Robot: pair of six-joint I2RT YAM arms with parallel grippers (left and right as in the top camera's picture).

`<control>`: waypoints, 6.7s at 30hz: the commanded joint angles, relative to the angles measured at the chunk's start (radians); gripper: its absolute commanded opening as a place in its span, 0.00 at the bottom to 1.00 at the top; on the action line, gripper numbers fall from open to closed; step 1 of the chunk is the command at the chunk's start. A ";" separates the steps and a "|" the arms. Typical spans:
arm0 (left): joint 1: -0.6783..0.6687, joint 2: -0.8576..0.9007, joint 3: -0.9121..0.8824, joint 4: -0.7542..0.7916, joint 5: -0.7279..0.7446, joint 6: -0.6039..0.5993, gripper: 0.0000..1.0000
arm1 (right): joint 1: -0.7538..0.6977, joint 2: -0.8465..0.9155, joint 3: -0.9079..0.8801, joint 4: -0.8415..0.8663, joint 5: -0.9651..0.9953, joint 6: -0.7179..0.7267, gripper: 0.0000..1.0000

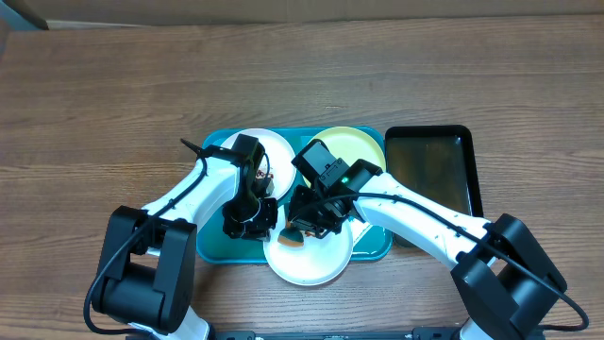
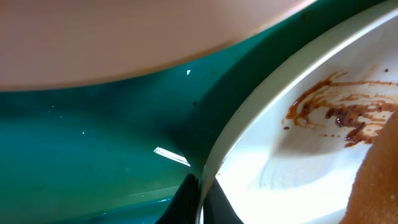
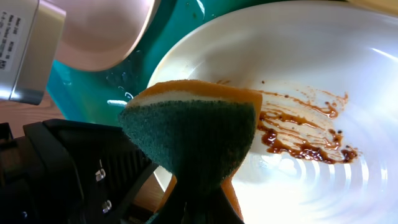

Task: Clean dirty plates on tray and stack at the side
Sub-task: 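Scrub the bottom white plate with the sponge while left gripper holds it, then return the sponge with right gripper to the black pan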

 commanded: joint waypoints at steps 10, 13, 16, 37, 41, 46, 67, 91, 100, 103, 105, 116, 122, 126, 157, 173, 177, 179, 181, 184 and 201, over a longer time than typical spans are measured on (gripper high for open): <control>-0.006 0.007 0.015 0.012 -0.022 -0.017 0.04 | 0.055 0.016 -0.005 0.029 -0.006 -0.002 0.04; -0.006 0.007 0.015 0.011 -0.021 -0.018 0.04 | 0.055 0.032 -0.005 0.028 -0.004 0.001 0.04; -0.006 0.007 0.015 0.011 -0.021 -0.018 0.04 | 0.055 0.055 -0.005 0.029 -0.005 0.001 0.04; -0.006 0.007 0.015 0.007 -0.022 -0.017 0.04 | 0.055 0.161 -0.005 0.037 0.036 -0.008 0.04; -0.006 0.007 0.015 0.006 -0.022 -0.017 0.04 | 0.039 0.159 -0.004 -0.002 0.063 -0.048 0.04; -0.006 0.007 0.015 0.000 -0.023 -0.017 0.04 | -0.020 0.158 -0.004 -0.086 0.112 -0.060 0.04; -0.006 0.007 0.015 -0.021 -0.071 -0.018 0.04 | -0.071 0.050 0.021 -0.259 0.223 -0.416 0.04; -0.006 0.007 0.015 -0.015 -0.071 -0.018 0.04 | -0.019 0.003 -0.028 -0.077 0.192 -0.811 0.04; -0.006 0.007 0.015 -0.016 -0.070 -0.018 0.04 | -0.019 0.003 -0.122 -0.079 0.306 -0.815 0.09; -0.006 0.007 0.015 -0.016 -0.071 -0.018 0.04 | -0.019 0.003 -0.120 -0.086 0.406 -0.742 0.09; -0.006 0.007 0.015 -0.016 -0.071 -0.018 0.04 | -0.020 0.003 -0.115 -0.092 0.476 -0.661 0.09; -0.006 0.007 0.015 -0.019 -0.071 -0.018 0.04 | -0.019 -0.007 -0.035 -0.224 0.523 -0.519 0.04; -0.006 0.007 0.015 -0.018 -0.071 -0.018 0.04 | -0.019 -0.090 0.034 -0.223 0.452 -0.519 0.04; -0.006 0.007 0.015 -0.018 -0.071 -0.018 0.04 | -0.019 -0.113 0.035 -0.167 0.344 -0.527 0.04; -0.007 0.007 0.015 -0.023 -0.070 -0.018 0.04 | -0.050 0.064 -0.011 -0.115 0.404 -0.443 0.04; -0.006 0.007 0.015 -0.023 -0.071 -0.018 0.04 | -0.129 -0.060 0.029 -0.274 0.404 -0.417 0.04; -0.006 0.007 0.016 -0.022 -0.074 -0.027 0.04 | -0.148 -0.171 0.031 -0.283 0.405 -0.417 0.04; -0.006 0.005 0.016 -0.022 -0.093 -0.042 0.04 | -0.173 -0.219 0.031 -0.293 0.408 -0.417 0.04; -0.006 -0.003 0.016 -0.023 -0.105 -0.049 0.04 | -0.208 -0.257 0.031 -0.309 0.408 -0.417 0.04; -0.006 -0.033 0.018 -0.021 -0.113 -0.056 0.04 | -0.274 -0.286 0.031 -0.346 0.408 -0.417 0.04; -0.007 -0.359 0.030 0.008 -0.342 -0.086 0.04 | -0.594 -0.286 0.022 -0.436 0.412 -0.532 0.04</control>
